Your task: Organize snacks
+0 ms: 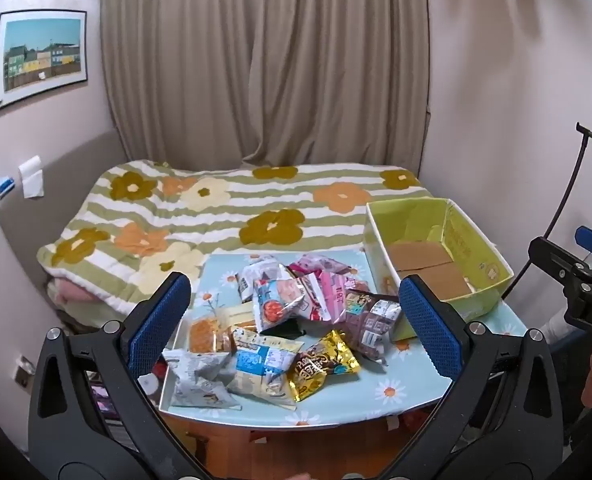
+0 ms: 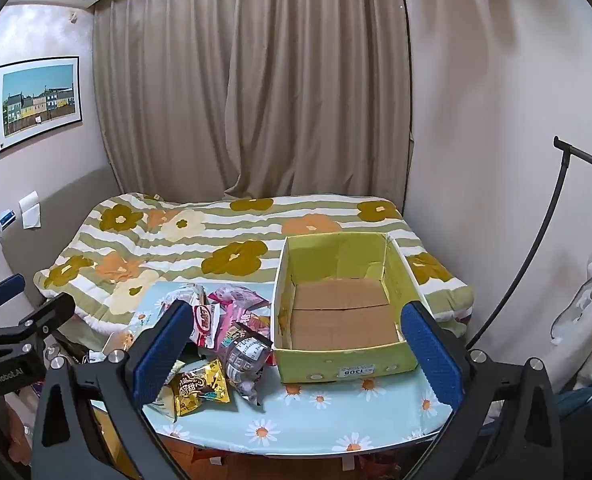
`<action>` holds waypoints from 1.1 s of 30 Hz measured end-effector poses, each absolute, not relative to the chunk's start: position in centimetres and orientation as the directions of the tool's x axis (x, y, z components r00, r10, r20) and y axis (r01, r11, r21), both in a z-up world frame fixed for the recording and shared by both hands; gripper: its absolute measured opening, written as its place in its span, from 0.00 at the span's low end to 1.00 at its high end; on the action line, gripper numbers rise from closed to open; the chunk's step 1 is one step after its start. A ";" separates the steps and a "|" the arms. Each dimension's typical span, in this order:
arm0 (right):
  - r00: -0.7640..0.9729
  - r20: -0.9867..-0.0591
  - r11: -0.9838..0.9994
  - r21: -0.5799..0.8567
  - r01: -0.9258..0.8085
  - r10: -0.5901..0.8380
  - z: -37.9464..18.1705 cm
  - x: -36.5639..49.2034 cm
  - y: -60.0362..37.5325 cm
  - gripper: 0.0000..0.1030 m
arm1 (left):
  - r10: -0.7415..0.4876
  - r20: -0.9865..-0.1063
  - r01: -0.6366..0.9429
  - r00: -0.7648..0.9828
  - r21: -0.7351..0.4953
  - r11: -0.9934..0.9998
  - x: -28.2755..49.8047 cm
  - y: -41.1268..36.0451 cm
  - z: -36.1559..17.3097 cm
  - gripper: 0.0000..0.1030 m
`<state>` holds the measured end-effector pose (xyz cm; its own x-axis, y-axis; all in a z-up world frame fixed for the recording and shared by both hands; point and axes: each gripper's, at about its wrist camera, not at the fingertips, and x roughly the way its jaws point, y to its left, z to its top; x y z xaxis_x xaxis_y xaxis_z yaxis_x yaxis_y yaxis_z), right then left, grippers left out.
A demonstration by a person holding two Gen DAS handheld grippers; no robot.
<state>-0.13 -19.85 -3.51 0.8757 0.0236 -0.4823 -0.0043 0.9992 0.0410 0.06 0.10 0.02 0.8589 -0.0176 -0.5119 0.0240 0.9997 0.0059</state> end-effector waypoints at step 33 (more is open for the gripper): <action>0.874 -0.485 1.000 0.028 0.003 0.012 -3.5 0.2 -19.8 0.99 | -0.004 -0.483 0.004 0.876 -0.001 1.000 0.3 1.0 0.6 1.00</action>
